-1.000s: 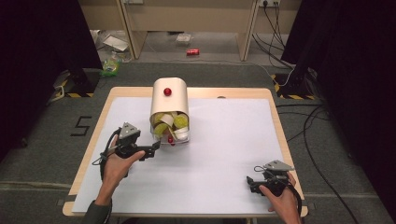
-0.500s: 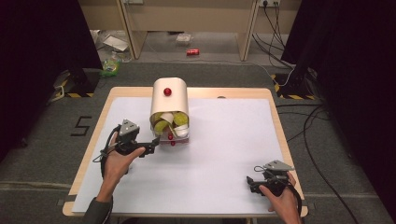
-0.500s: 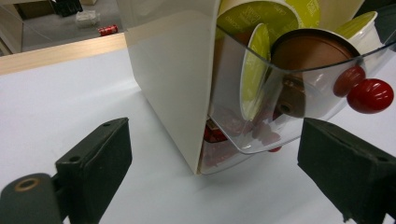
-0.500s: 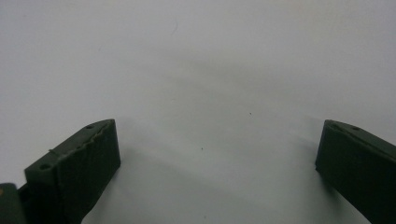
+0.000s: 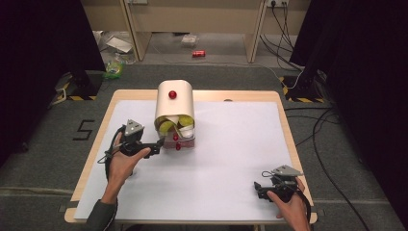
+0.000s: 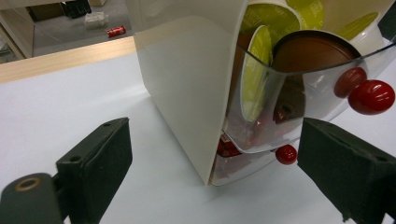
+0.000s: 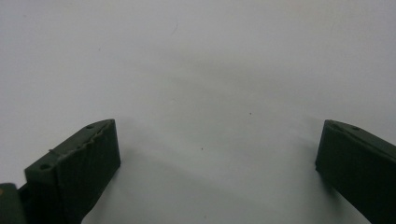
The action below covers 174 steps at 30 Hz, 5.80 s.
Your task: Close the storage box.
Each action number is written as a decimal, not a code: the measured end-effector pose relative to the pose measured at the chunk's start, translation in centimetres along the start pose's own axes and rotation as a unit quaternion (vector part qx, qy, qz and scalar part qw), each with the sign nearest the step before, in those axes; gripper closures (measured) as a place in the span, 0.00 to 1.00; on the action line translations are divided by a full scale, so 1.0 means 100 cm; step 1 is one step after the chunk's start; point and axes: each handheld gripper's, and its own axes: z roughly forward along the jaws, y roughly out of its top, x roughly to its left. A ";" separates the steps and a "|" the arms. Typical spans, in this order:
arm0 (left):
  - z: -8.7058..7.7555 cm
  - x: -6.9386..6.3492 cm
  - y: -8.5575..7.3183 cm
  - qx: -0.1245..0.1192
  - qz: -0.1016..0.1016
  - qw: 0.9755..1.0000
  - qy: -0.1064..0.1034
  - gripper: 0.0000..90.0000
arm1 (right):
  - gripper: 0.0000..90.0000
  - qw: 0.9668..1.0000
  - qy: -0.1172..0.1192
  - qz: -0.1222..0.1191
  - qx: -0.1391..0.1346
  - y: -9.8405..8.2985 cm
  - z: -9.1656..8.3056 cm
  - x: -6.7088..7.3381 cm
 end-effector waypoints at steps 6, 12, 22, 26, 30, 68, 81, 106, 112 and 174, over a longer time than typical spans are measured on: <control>0.002 0.001 0.002 0.001 -0.003 1.000 0.001 0.12 | 0.00 1.000 0.000 0.000 -0.001 0.000 0.000 0.000; 0.003 0.002 0.003 0.002 -0.002 1.000 0.004 0.12 | 0.00 1.000 0.000 0.000 -0.001 0.000 0.000 0.000; 0.004 0.002 0.004 0.002 0.000 1.000 0.008 0.13 | 0.00 1.000 0.000 0.000 -0.001 0.000 0.000 0.000; 0.005 0.002 0.005 0.004 0.001 1.000 0.010 0.13 | 0.00 1.000 0.000 0.000 -0.001 0.000 0.000 0.000; 0.006 0.003 0.006 0.004 0.000 1.000 0.012 0.13 | 0.00 1.000 0.000 0.000 -0.001 0.000 0.000 0.000; -0.007 -0.007 0.006 0.009 0.016 1.000 -0.012 0.19 | 0.00 1.000 0.000 0.000 0.000 0.000 0.000 0.000; -0.017 -0.003 0.000 0.009 0.008 1.000 -0.017 0.19 | 0.00 1.000 0.001 0.000 -0.001 0.000 0.000 0.000; -0.035 -0.002 -0.015 0.004 0.013 1.000 -0.024 0.19 | 0.00 1.000 0.001 0.000 0.000 0.000 0.000 0.000; -0.038 -0.003 -0.020 0.007 0.014 1.000 -0.027 0.19 | 0.00 1.000 0.001 -0.001 0.000 0.000 0.000 0.000; -0.066 -0.019 -0.090 0.017 0.050 0.996 -0.068 0.17 | 0.00 1.000 0.000 -0.001 -0.001 0.000 0.000 0.000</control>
